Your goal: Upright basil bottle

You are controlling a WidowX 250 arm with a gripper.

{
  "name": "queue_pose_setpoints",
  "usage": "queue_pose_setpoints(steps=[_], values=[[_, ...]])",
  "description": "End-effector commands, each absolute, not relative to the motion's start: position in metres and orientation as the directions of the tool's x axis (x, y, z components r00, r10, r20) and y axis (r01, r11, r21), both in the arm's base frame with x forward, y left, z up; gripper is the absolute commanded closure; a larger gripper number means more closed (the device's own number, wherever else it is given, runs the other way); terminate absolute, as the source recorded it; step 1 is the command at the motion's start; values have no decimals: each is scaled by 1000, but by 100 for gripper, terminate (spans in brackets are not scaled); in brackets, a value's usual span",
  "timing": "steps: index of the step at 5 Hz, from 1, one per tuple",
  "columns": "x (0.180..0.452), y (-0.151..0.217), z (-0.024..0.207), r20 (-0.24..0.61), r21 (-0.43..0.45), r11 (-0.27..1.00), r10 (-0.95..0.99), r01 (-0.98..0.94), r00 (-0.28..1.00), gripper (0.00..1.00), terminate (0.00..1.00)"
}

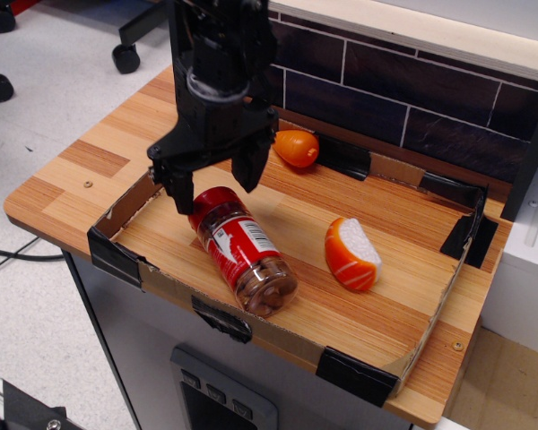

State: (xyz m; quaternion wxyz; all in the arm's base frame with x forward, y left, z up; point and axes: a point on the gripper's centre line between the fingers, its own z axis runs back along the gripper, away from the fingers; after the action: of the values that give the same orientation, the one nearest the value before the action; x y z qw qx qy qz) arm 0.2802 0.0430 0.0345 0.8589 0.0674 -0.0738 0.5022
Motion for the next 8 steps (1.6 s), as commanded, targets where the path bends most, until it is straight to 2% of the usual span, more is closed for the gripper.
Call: queue_pose_setpoints(steps=[1,4,5,6,8], values=[[276,45,28,223,45,474,853,-879,471,0,0],[276,46,19,234,62,488,841,-870,488,0,0],[274,47,17,215,37,472,857,-881,468,100,0],[274,48,23,242,57,512,826,-857,509,100,0],[273,51,83,329,12,602,752,-799,572,100,0]])
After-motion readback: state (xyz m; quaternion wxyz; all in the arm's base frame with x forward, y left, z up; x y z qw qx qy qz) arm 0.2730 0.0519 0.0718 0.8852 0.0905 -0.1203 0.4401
